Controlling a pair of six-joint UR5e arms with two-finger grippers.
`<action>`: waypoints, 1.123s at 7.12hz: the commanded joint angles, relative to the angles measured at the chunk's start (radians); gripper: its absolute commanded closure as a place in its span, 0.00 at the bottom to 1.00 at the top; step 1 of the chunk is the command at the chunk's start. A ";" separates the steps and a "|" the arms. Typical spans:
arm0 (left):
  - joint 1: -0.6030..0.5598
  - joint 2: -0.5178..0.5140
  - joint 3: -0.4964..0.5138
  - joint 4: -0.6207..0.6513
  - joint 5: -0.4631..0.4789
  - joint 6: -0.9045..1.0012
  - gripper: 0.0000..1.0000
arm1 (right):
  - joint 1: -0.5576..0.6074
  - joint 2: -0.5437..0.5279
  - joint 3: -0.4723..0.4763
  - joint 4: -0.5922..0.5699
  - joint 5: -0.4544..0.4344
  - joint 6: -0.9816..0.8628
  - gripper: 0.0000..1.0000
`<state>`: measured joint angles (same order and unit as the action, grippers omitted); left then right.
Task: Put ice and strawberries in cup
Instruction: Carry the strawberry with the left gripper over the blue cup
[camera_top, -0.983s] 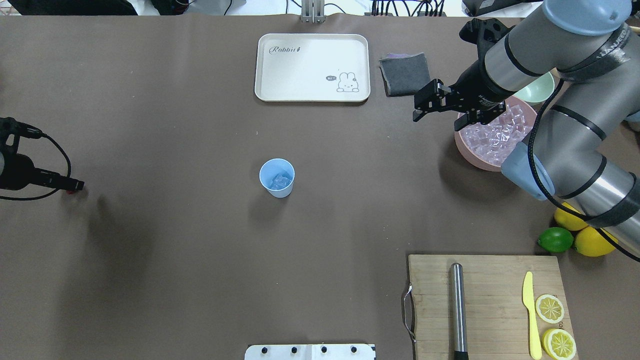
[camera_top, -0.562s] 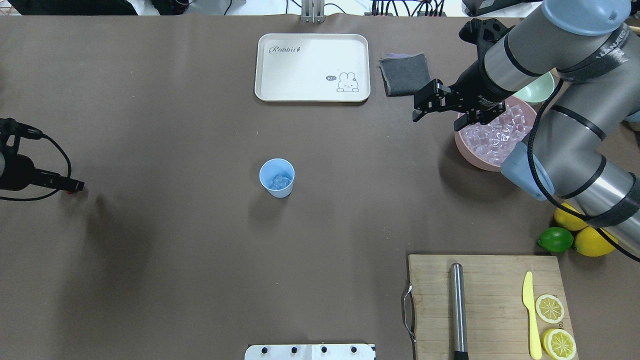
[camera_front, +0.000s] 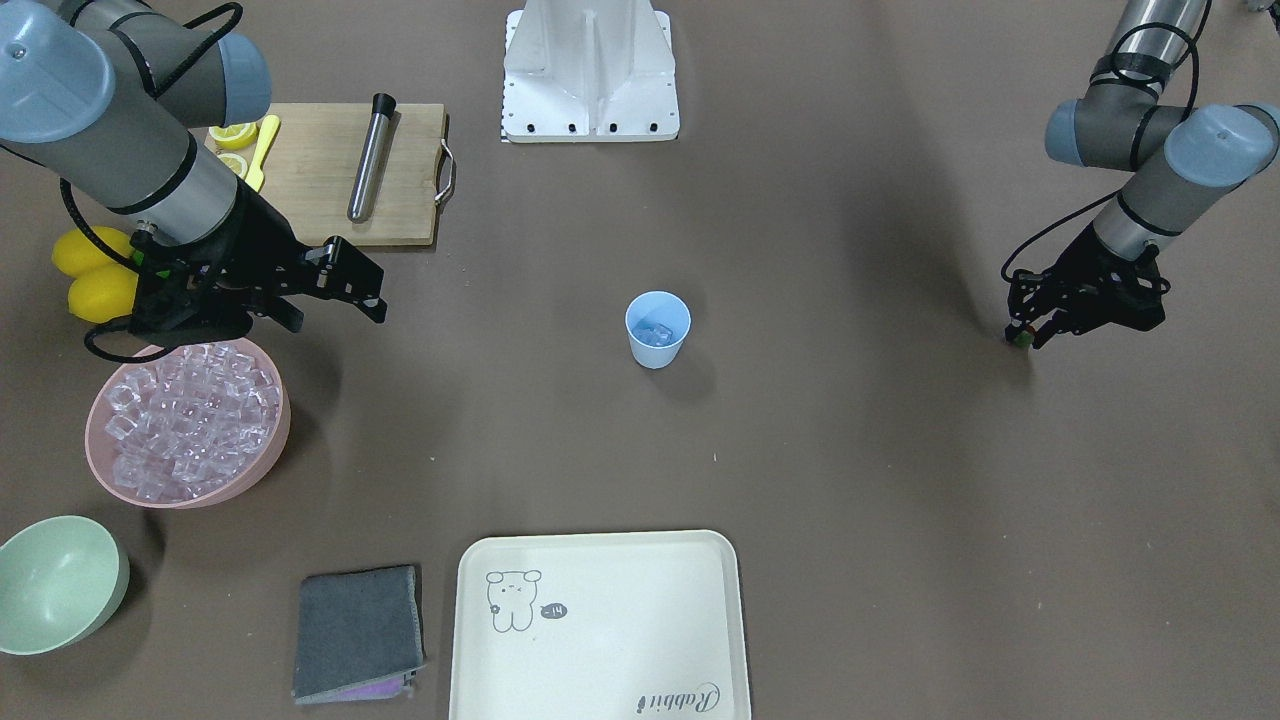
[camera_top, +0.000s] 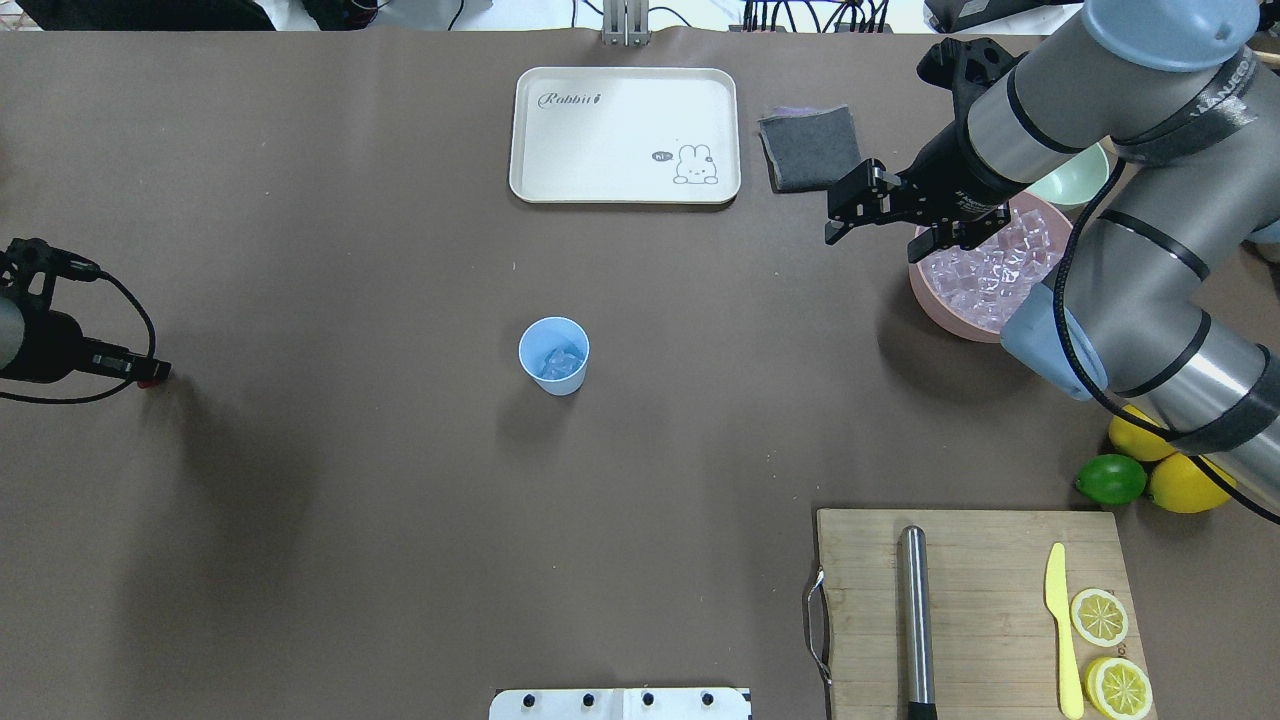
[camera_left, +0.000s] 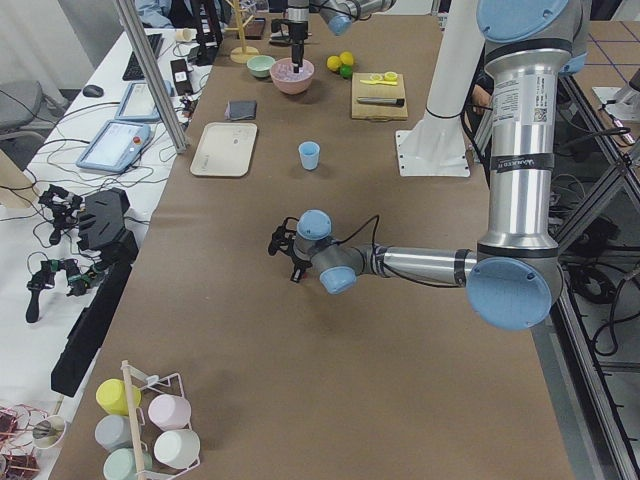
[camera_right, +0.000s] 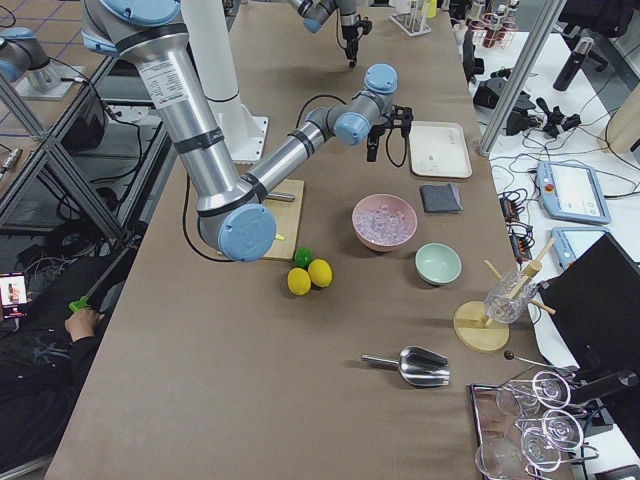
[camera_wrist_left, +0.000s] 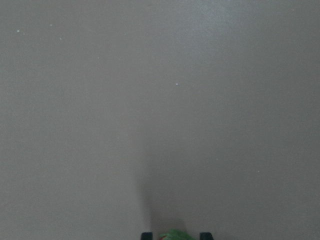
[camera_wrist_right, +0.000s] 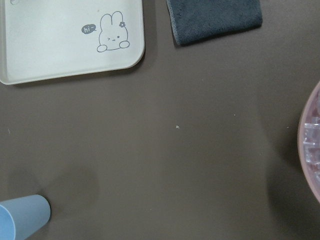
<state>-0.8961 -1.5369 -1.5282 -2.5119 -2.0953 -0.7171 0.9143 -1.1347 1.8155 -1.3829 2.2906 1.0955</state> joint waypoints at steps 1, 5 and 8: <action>-0.068 -0.044 -0.030 0.030 -0.116 -0.002 1.00 | 0.000 0.004 0.004 -0.001 0.004 0.000 0.01; -0.105 -0.286 -0.222 0.260 -0.226 -0.355 1.00 | -0.003 0.006 0.004 -0.001 0.003 0.004 0.01; 0.144 -0.464 -0.242 0.315 0.037 -0.664 1.00 | -0.005 0.004 0.005 -0.001 0.001 0.004 0.01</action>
<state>-0.8432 -1.9280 -1.7648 -2.2358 -2.1591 -1.2772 0.9107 -1.1300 1.8206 -1.3837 2.2929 1.0991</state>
